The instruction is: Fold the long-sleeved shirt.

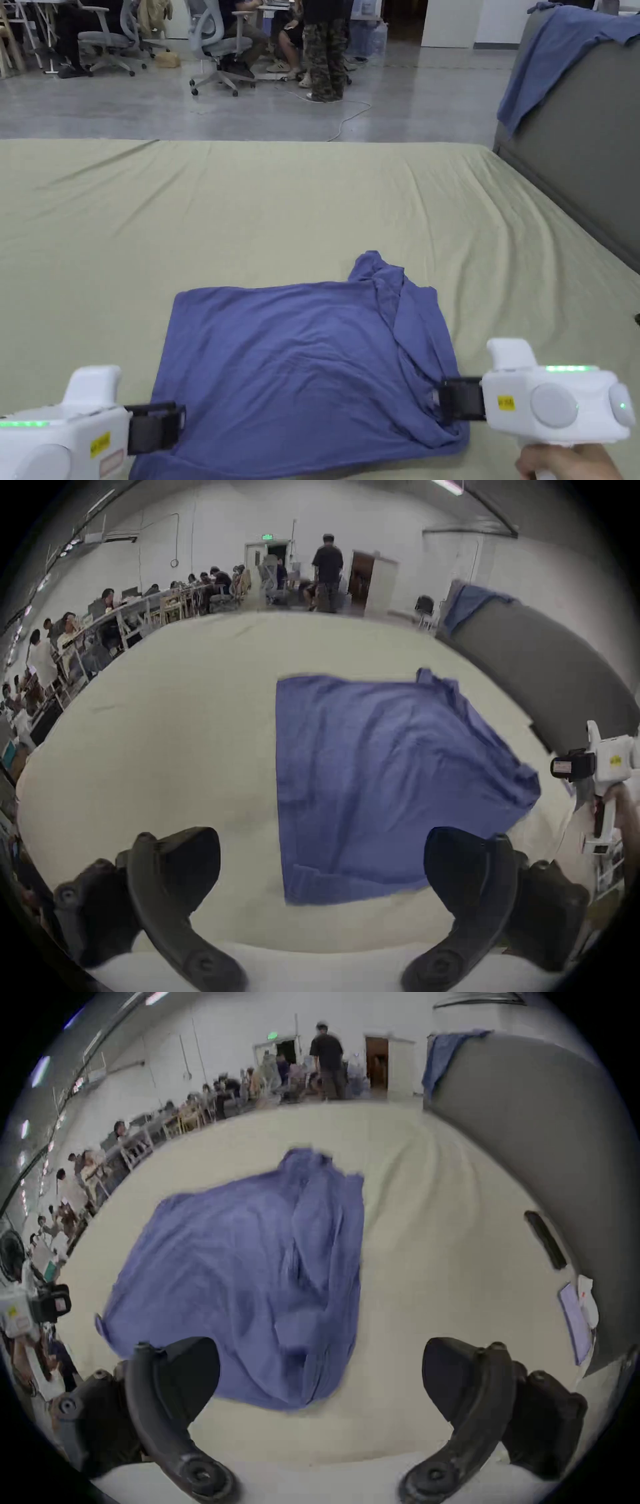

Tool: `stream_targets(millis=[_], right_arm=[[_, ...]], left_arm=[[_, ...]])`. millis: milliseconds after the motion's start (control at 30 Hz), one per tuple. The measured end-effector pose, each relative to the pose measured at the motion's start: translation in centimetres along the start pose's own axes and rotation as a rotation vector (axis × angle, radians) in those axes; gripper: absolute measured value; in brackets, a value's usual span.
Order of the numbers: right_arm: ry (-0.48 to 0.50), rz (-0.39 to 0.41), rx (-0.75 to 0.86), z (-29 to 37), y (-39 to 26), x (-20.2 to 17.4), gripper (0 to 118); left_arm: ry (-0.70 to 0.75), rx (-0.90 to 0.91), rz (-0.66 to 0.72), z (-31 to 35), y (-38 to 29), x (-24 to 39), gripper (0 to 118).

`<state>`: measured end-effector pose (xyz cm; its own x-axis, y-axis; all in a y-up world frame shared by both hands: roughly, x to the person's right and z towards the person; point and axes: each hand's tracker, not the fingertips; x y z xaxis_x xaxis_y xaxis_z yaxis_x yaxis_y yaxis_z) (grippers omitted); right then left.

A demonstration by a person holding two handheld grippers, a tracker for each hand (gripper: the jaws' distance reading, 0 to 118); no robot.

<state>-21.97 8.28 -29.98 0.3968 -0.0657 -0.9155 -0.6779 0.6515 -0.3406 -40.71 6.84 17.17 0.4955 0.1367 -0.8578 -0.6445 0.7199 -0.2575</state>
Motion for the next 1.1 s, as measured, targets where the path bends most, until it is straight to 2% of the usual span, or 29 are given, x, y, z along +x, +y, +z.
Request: stream_targets(millis=[33,67,100,133,200,233,267,300,333,367,400,433,633,667,733,767,800,833,867,900,933,967,1067,1100], right_arm=[[-0.013,-0.009,0.057,1.0,0.8,0.2,108],[-0.020,-0.020,0.073,1.7,1.6,0.4,86],[-0.036,-0.026,0.092,2.3,2.1,0.8,13],[-0.050,-0.021,0.103,2.8,2.7,0.8,0],[-0.045,-0.021,0.115,2.7,3.1,0.8,0],[-0.027,-0.021,0.098,2.5,3.1,1.1,0],[-0.005,-0.009,0.081,2.3,3.0,1.1,4],[-0.004,-0.004,0.066,1.8,2.8,1.0,35],[-0.017,-0.003,0.052,1.3,2.5,0.8,35],[-0.014,-0.010,0.041,0.9,2.1,0.8,45],[-0.009,-0.019,0.005,0.0,1.7,0.8,64],[-0.008,-0.016,-0.041,-0.9,1.2,0.7,78],[0.010,-0.017,-0.182,-6.1,-0.8,0.3,70],[0.011,-0.010,-0.192,-6.8,-1.0,0.3,62],[0.010,-0.001,-0.204,-8.6,-1.3,0.4,21],[-0.004,-0.004,-0.218,-9.4,-1.2,0.3,11],[-0.014,-0.004,-0.228,-10.2,-1.3,0.4,11],[0.001,0.000,-0.230,-10.5,-1.4,0.5,10],[0.002,0.014,-0.233,-10.8,-1.5,0.5,9],[-0.002,0.035,-0.238,-10.9,-1.3,0.2,9],[-0.004,0.047,-0.239,-11.0,-1.3,0.2,9],[-0.005,0.051,-0.240,-11.1,-1.3,0.2,9],[-0.007,0.059,-0.243,-11.4,-1.2,0.2,9],[-0.009,0.061,-0.241,-11.5,-1.4,0.2,9]], left_arm=[[0.003,-0.001,0.000,0.7,0.7,0.1,97],[0.023,0.012,0.000,1.3,1.2,0.2,55],[0.038,0.055,-0.017,2.1,1.7,0.3,0],[0.033,0.069,-0.036,2.0,2.4,0.8,0],[0.069,0.089,-0.050,2.5,3.1,1.0,0],[0.042,0.090,-0.063,2.5,3.8,1.1,0],[0.039,0.089,-0.061,2.6,4.0,1.7,0],[0.037,0.098,-0.055,2.5,4.4,1.9,0],[0.035,0.104,-0.059,2.4,4.8,2.0,0],[0.032,0.105,-0.062,2.2,5.2,2.0,0],[0.032,0.108,-0.063,0.9,5.5,1.6,0],[0.033,0.111,-0.064,0.4,6.0,1.7,0],[0.023,0.106,-0.079,-4.2,10.1,2.4,0],[0.017,0.100,-0.078,-5.2,10.6,2.5,0],[0.014,0.094,-0.070,-8.1,12.5,2.5,0],[0.022,0.098,-0.067,-9.4,13.3,2.4,0],[0.024,0.101,-0.067,-11.2,14.1,2.1,29],[0.031,0.090,-0.067,-12.9,15.0,1.8,76],[0.045,0.055,-0.070,-14.6,15.8,1.5,116],[0.071,-0.026,-0.066,-16.9,16.5,1.1,115],[0.060,0.009,-0.041,-18.6,16.7,0.8,115],[0.125,0.006,-0.066,-20.0,17.4,0.4,115],[0.158,-0.061,-0.038,-26.6,18.3,-2.1,114],[0.182,-0.073,-0.033,-28.9,18.1,-3.0,111]])
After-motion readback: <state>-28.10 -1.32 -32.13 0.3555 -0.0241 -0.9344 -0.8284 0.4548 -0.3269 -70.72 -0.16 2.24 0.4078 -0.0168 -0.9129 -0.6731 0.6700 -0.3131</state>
